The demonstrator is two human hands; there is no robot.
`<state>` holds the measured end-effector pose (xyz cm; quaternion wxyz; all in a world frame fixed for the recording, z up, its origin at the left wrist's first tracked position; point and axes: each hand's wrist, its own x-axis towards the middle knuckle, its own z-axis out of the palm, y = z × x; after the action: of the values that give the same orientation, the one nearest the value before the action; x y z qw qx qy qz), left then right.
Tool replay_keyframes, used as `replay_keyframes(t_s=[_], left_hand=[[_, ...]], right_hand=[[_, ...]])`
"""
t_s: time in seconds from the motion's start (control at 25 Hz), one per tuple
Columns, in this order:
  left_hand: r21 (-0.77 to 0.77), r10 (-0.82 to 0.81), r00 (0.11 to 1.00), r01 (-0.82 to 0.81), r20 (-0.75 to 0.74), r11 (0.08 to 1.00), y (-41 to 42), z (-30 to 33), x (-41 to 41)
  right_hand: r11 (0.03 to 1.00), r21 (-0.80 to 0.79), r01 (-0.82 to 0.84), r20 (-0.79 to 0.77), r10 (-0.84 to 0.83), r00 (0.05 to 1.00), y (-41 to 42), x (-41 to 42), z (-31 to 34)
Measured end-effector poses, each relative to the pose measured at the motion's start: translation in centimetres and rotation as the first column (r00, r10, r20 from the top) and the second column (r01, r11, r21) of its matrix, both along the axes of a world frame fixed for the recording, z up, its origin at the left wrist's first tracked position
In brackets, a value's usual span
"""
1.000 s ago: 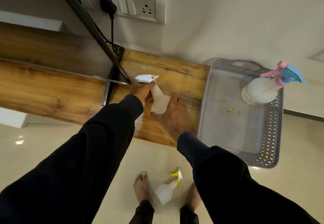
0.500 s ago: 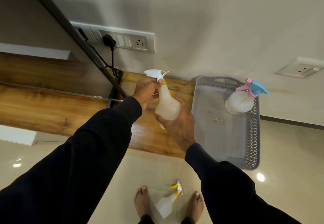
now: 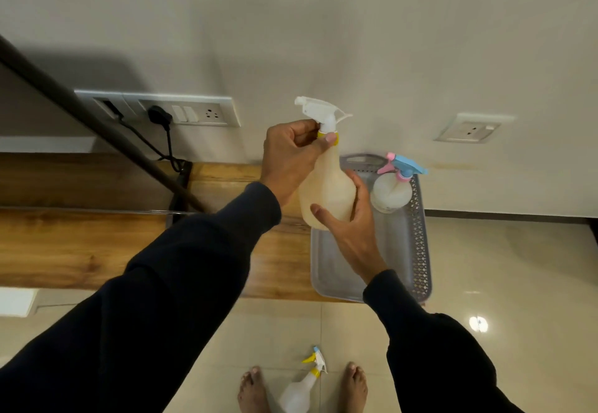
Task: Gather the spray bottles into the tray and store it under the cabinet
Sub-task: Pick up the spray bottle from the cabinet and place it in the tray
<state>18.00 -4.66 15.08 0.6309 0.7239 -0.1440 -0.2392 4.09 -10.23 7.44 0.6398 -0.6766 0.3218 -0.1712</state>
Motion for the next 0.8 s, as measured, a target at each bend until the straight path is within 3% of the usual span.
replay_keyframes(t_s=[0.2, 0.36, 0.56, 0.72, 0.8], left_hand=[[-0.007, -0.032, 0.995, 0.033, 0.099, 0.999, -2.8, 0.7, -3.7], [0.005, -0.122, 0.987, 0.122, 0.106, 0.993, -3.2, 1.4, -3.8], [-0.011, -0.307, 0.952, 0.307, -0.011, 0.952, -3.2, 2.1, -3.1], [-0.054, -0.289, 0.95, 0.285, -0.119, 0.957, -3.4, 1.8, -3.6], [-0.042, -0.24, 0.966, 0.236, -0.093, 0.971, -3.6, 1.7, -3.9]], right_hand=[[0.947, -0.2, 0.253, -0.067, -0.271, 0.96, 0.3, -1.7, -0.2], [0.974, -0.174, 0.144, -0.038, -0.153, 0.988, -1.5, -2.9, 0.2], [0.976, 0.184, -0.116, 0.105, 0.098, 0.99, -3.7, -4.8, 0.5], [0.993, 0.115, -0.028, 0.081, 0.019, 0.997, -3.6, -4.8, 0.6], [0.999, 0.043, 0.007, 0.051, -0.009, 0.999, -3.7, -4.6, 0.7]])
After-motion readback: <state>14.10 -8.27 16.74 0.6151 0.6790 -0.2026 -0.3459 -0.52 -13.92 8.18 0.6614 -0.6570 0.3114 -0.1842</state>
